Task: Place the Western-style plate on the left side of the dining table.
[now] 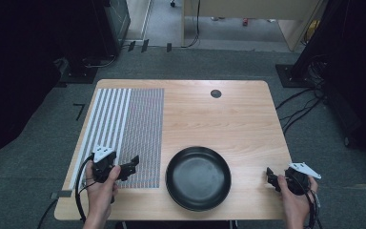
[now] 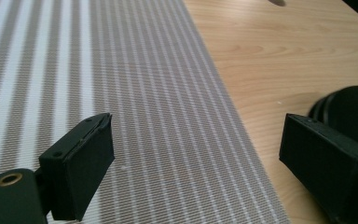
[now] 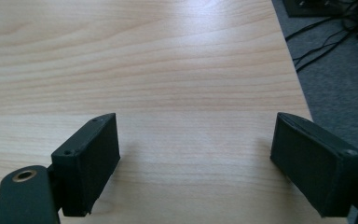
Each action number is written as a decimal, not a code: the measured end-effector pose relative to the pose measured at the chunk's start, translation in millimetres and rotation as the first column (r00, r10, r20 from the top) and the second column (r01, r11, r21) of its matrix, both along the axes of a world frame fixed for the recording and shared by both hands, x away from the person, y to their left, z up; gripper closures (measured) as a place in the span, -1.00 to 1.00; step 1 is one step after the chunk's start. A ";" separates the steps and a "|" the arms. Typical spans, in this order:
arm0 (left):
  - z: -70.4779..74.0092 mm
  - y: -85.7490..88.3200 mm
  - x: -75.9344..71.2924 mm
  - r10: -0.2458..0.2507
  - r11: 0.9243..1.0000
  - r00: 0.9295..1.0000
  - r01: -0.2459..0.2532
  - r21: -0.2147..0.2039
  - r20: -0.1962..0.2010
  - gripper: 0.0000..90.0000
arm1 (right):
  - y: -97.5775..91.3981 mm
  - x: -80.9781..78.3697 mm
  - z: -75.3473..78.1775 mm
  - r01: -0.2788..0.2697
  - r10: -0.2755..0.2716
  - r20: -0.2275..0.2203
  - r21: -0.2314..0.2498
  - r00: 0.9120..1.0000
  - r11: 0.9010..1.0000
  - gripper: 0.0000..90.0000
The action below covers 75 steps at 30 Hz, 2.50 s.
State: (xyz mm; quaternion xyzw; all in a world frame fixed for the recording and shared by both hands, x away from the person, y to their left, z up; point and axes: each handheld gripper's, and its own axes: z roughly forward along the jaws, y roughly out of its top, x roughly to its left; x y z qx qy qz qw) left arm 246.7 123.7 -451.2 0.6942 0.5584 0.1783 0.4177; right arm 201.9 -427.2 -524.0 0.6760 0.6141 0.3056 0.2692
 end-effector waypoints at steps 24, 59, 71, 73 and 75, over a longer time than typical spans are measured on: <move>-5.8 -29.8 -9.0 -0.092 0.996 0.996 0.092 0.007 -0.014 -0.71 | 37.8 -4.8 33.8 -0.089 0.080 0.096 0.093 0.992 0.992 -0.58; -13.0 -55.2 -16.1 -0.175 0.985 0.984 0.175 -0.007 -0.041 -0.71 | 92.3 -1.8 46.0 -0.249 0.227 0.135 0.174 0.964 0.953 -0.62; -13.7 -63.0 -18.6 -0.192 0.981 0.980 0.192 -0.006 -0.058 -0.69 | 110.6 0.0 49.7 -0.275 0.256 0.137 0.143 0.957 0.951 -0.57; -14.1 -64.3 -18.8 -0.195 0.981 0.979 0.195 -0.004 -0.063 -0.69 | 114.0 0.4 50.4 -0.274 0.255 0.140 0.137 0.957 0.952 -0.53; -13.9 -65.5 -19.3 -0.200 0.980 0.978 0.200 -0.005 -0.065 -0.68 | 116.9 0.0 50.9 -0.276 0.257 0.152 0.126 0.954 0.953 -0.47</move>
